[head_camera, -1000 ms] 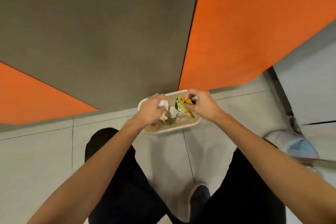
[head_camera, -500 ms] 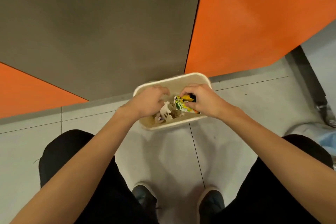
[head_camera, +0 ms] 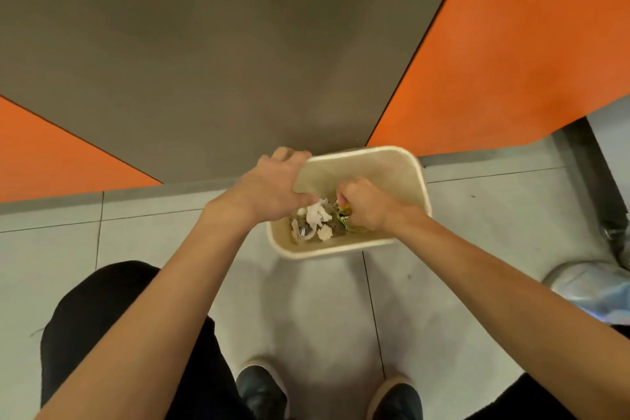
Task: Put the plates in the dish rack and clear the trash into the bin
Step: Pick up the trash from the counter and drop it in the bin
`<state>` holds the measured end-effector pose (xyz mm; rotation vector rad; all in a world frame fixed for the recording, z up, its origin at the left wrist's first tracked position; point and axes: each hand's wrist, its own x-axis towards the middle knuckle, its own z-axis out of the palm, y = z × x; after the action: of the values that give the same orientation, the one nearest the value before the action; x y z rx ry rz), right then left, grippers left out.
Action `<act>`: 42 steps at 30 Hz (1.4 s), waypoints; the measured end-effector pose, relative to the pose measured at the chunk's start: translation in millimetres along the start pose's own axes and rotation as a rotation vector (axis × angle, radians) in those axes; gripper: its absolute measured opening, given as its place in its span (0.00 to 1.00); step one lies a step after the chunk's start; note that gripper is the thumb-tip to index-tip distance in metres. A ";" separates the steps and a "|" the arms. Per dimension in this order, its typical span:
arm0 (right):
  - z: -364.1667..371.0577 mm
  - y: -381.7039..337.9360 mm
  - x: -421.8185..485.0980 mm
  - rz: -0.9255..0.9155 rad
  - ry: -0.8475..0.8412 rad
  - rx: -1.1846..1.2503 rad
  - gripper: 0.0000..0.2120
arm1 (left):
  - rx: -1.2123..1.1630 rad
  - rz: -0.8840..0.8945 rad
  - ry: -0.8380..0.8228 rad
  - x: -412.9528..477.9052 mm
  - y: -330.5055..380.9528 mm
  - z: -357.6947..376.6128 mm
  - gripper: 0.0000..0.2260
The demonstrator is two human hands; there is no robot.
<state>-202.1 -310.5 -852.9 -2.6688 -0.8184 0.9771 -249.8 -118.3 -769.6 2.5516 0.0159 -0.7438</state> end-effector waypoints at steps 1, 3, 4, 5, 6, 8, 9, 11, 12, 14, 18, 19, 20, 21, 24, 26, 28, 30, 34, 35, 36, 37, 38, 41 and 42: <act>3.1 3.0 3.8 0.038 -0.044 -0.033 0.09 | 0.024 -0.010 -0.033 1.0 3.1 3.2 0.37; 3.9 4.1 8.2 0.087 -0.117 -0.058 0.16 | 0.039 -0.030 -0.075 0.0 7.7 6.6 0.43; 3.1 3.6 8.9 0.113 -0.157 -0.032 0.21 | 0.035 -0.034 -0.084 -1.5 8.8 7.3 0.46; 2.5 3.4 9.8 0.136 -0.188 0.009 0.25 | 0.033 -0.031 -0.085 -2.4 9.0 7.5 0.47; 1.1 3.4 10.7 0.152 -0.210 0.044 0.27 | 0.036 -0.025 -0.083 -2.7 8.4 7.4 0.47; -3.2 5.6 11.7 0.143 -0.217 0.044 0.25 | 0.036 -0.025 -0.078 -2.7 6.0 6.2 0.47; -6.3 7.6 10.6 0.125 -0.197 0.027 0.24 | 0.037 -0.028 -0.074 -2.5 5.1 5.4 0.47; -13.7 11.8 4.2 0.091 -0.147 0.022 0.22 | 0.042 -0.030 -0.064 -2.3 3.9 2.8 0.46; -17.9 13.6 -0.8 0.073 -0.126 0.035 0.23 | 0.045 -0.030 -0.057 -2.5 3.5 1.1 0.45; -25.2 16.8 -13.2 0.044 -0.083 0.049 0.24 | 0.055 -0.028 -0.039 -3.3 2.9 -0.8 0.44; -33.0 24.7 -34.4 0.030 -0.016 -0.038 0.25 | 0.071 -0.028 -0.042 -4.3 1.3 1.6 0.42; -33.2 26.7 -37.1 0.040 -0.012 -0.070 0.23 | 0.071 -0.033 -0.045 -3.8 0.5 2.7 0.42; -32.5 27.6 -38.6 0.041 -0.011 -0.111 0.21 | 0.073 -0.036 -0.045 -3.2 0.0 3.2 0.41; -31.1 27.6 -38.8 0.038 -0.028 -0.162 0.18 | 0.076 -0.037 -0.043 -2.6 0.1 3.5 0.39; -24.6 18.7 -33.7 0.044 -0.121 -0.265 0.13 | 0.090 -0.034 -0.041 -2.3 0.9 3.7 0.33; -18.4 14.5 -25.2 0.054 -0.176 -0.264 0.12 | 0.096 -0.036 -0.050 -3.0 1.7 3.9 0.32; -14.0 12.1 -15.7 0.073 -0.237 -0.228 0.15 | 0.098 -0.045 -0.058 -4.1 2.4 4.4 0.32; -12.1 10.4 -8.4 0.098 -0.299 -0.199 0.13 | 0.099 -0.053 -0.059 -5.0 3.2 5.8 0.32; -14.7 9.4 -5.8 0.128 -0.399 -0.141 0.17 | 0.096 -0.068 -0.051 -5.8 3.4 5.7 0.31; -15.8 10.7 -6.4 0.131 -0.393 -0.120 0.18 | 0.095 -0.075 -0.052 -6.3 3.1 5.4 0.31; -18.1 11.9 -7.9 0.132 -0.356 -0.092 0.18 | 0.094 -0.081 -0.051 -6.7 2.8 5.3 0.31; -21.3 13.4 -9.5 0.133 -0.304 -0.057 0.17 | 0.094 -0.085 -0.050 -7.0 2.7 5.2 0.31; -25.5 14.4 -12.4 0.131 -0.247 -0.026 0.16 | 0.094 -0.086 -0.050 -7.2 2.9 5.1 0.31; -39.8 15.1 -22.6 0.111 -0.134 0.029 0.15 | 0.087 -0.087 -0.057 -6.9 5.4 4.0 0.31; -45.0 14.1 -26.9 0.096 -0.116 0.034 0.15 | 0.084 -0.084 -0.057 -6.7 6.4 3.1 0.31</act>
<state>-184.0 -336.4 -808.8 -2.6650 -0.6942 1.1667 -256.1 -124.6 -765.6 2.6215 0.0759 -0.8656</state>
